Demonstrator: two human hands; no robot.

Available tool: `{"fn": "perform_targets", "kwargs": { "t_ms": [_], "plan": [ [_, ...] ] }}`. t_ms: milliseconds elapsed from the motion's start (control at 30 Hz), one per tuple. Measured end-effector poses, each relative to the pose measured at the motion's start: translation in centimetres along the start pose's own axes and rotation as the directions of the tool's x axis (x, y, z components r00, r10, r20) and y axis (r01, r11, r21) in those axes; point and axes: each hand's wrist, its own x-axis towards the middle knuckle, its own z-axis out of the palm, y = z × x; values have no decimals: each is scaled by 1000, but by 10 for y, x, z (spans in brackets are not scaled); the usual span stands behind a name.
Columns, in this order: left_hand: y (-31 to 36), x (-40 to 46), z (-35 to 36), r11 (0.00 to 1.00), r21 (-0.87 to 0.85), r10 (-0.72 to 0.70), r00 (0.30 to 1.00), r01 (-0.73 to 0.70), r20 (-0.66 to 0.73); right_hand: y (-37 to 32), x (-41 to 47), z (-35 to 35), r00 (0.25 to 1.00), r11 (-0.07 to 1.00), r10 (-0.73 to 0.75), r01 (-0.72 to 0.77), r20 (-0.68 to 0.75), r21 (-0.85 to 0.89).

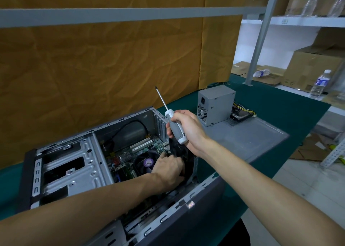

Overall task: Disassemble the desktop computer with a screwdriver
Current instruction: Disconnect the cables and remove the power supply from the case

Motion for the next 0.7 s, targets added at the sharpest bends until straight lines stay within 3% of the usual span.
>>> {"fn": "perform_targets", "kwargs": {
  "t_ms": [67, 133, 200, 267, 333, 400, 467, 600, 700],
  "plan": [
    [-2, -2, -8, 997, -80, -6, 1000, 5, -15, -2, -2, 1, 1000, 1000, -10, 10, 20, 15],
    [-8, -7, -22, 964, -264, -20, 999, 6, -50, -3, -4, 2, 998, 999, -26, 25, 53, 31],
    [-21, -15, -39, 852, -523, -91, 991, 26, -99, -3, -6, 3, 997, 999, -36, 35, 63, 19],
    [-38, -25, -52, 606, -792, -276, 952, 65, -133, -3, -6, 3, 996, 998, -47, 51, 74, -49],
    [-53, -37, -65, 207, -975, -431, 902, 79, -19, 0, -7, 4, 990, 976, -80, 101, 112, -191],
    [-64, -43, -73, -132, -990, -388, 916, 56, 103, 4, -8, 5, 976, 920, -136, 188, 170, -343],
    [-67, -45, -78, -300, -953, -331, 932, 46, 149, 8, -11, 7, 956, 862, -202, 276, 213, -424],
    [-64, -40, -74, -399, -913, -315, 923, 81, 220, 11, -11, 5, 923, 788, -317, 383, 216, -482],
    [-65, -38, -71, -347, -935, -327, 924, 79, 200, 10, -10, 1, 904, 757, -351, 428, 246, -494]
  ]
}}
